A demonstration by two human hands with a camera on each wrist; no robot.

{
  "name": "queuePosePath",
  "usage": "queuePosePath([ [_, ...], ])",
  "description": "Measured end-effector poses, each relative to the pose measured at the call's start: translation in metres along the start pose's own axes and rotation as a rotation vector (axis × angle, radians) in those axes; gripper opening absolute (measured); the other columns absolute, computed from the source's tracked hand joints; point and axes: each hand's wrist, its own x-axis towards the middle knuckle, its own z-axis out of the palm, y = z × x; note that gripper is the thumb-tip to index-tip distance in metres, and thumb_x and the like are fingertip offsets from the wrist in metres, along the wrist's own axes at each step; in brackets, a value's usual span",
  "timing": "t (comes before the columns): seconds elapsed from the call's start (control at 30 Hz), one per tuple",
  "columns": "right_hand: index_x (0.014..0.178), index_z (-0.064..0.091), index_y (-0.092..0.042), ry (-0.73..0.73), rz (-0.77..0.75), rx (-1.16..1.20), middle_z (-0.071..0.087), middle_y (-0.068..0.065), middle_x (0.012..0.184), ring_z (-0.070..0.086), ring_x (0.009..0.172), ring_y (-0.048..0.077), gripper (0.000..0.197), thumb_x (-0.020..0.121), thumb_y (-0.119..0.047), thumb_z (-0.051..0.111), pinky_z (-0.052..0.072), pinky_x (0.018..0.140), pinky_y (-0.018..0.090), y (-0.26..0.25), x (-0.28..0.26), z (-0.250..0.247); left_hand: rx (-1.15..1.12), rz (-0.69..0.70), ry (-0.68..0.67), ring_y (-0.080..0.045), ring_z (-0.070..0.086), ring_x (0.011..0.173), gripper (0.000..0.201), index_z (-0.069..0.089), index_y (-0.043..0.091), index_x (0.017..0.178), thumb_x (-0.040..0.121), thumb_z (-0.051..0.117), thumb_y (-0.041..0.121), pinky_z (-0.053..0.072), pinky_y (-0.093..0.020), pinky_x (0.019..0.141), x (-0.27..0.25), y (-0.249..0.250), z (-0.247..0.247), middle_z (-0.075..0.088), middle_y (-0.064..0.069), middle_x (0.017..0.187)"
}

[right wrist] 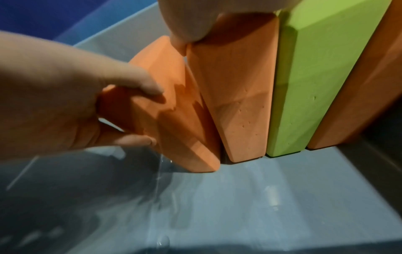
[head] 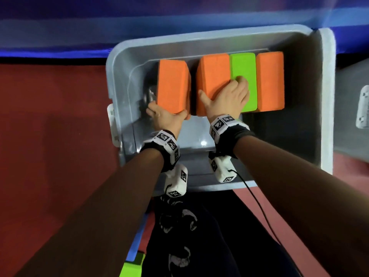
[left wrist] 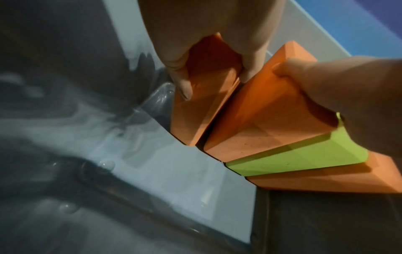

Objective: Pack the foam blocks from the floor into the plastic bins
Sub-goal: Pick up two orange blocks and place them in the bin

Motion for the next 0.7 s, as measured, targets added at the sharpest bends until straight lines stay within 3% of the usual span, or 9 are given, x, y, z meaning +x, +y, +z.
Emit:
queuePosePath([
  [0.1,0.131,0.041,0.009,0.041,-0.069,-0.029,0.029,0.025,0.148,0.020,0.142,0.039,0.096,0.075,-0.069,0.047,0.008,0.116,0.051,0.002,-0.002,0.018,-0.020,0.016,-0.001,-0.024,0.047,0.108,0.088,0.027,0.006,0.131,0.066,0.083,0.027,0.038,-0.022,0.084,0.001,-0.004,0.010,0.031,-0.012,0.130],
  [0.2,0.137,0.036,0.009,0.023,-0.112,-0.065,0.022,0.024,0.152,0.016,0.143,0.040,0.098,0.078,-0.068,0.046,0.007,0.116,0.052,0.008,-0.009,0.025,-0.044,0.024,-0.129,-0.013,0.040,0.103,0.090,0.023,0.008,0.141,0.075,0.077,0.038,0.034,-0.015,0.085,0.000,-0.007,0.014,0.027,-0.009,0.133],
  [0.27,0.141,0.032,0.007,0.017,-0.116,-0.094,0.018,0.023,0.154,0.014,0.144,0.039,0.097,0.080,-0.068,0.042,0.007,0.117,0.052,0.010,-0.007,0.025,-0.127,-0.022,-0.222,-0.017,0.047,0.111,0.094,0.024,0.015,0.143,0.072,0.069,0.058,0.044,-0.029,0.099,0.001,-0.001,0.013,0.030,-0.007,0.135],
  [0.3,0.143,0.030,0.004,0.021,-0.111,-0.101,0.018,0.022,0.154,0.013,0.144,0.038,0.096,0.081,-0.069,0.037,0.007,0.117,0.051,0.011,-0.005,0.023,-0.165,-0.060,-0.269,-0.022,0.052,0.113,0.099,0.025,0.021,0.143,0.065,0.065,0.069,0.051,-0.040,0.095,0.002,0.000,0.013,0.035,-0.005,0.137],
  [0.37,0.148,0.022,-0.004,0.007,-0.107,-0.090,0.015,0.018,0.156,0.011,0.145,0.036,0.092,0.083,-0.069,0.027,0.005,0.117,0.051,0.015,0.001,0.015,-0.232,-0.117,-0.378,-0.025,0.057,0.112,0.100,0.026,0.037,0.140,0.056,0.064,0.075,0.057,-0.044,0.083,0.004,-0.002,0.014,0.045,0.000,0.135],
  [0.47,0.150,0.018,-0.012,-0.081,-0.212,-0.032,0.009,0.017,0.157,0.005,0.145,0.037,0.083,0.089,-0.065,0.030,0.002,0.117,0.053,0.028,0.008,-0.001,-0.358,-0.175,-0.473,-0.024,0.059,0.113,0.090,0.027,0.045,0.137,0.060,0.071,0.063,0.056,-0.045,0.085,-0.001,0.003,0.012,0.051,0.007,0.133],
  [0.57,0.152,0.008,-0.015,-0.260,-0.443,-0.162,-0.002,0.019,0.158,-0.004,0.146,0.036,0.104,0.076,-0.070,0.052,-0.006,0.114,0.054,0.050,0.004,-0.015,-0.540,-0.203,-0.499,-0.027,0.060,0.114,0.073,0.031,0.037,0.138,0.079,0.072,0.042,0.047,-0.048,0.098,-0.002,0.010,0.014,0.054,0.002,0.133],
  [0.63,0.152,-0.001,-0.021,-0.328,-0.544,-0.318,-0.007,0.015,0.158,-0.007,0.146,0.035,0.113,0.071,-0.057,0.069,-0.004,0.114,0.058,0.064,0.004,-0.017,-0.618,-0.218,-0.509,-0.030,0.059,0.115,0.064,0.031,0.030,0.141,0.088,0.067,0.031,0.045,-0.047,0.102,0.002,0.012,0.013,0.053,-0.001,0.134],
  [0.7,0.151,0.004,-0.028,-0.271,-0.580,-0.319,0.001,0.010,0.159,-0.001,0.146,0.036,0.100,0.077,-0.037,0.070,-0.002,0.112,0.061,0.070,0.008,-0.018,-0.641,-0.219,-0.545,-0.031,0.058,0.115,0.062,0.032,0.030,0.142,0.090,0.065,0.026,0.044,-0.047,0.103,0.007,0.009,0.013,0.053,0.000,0.133],
])
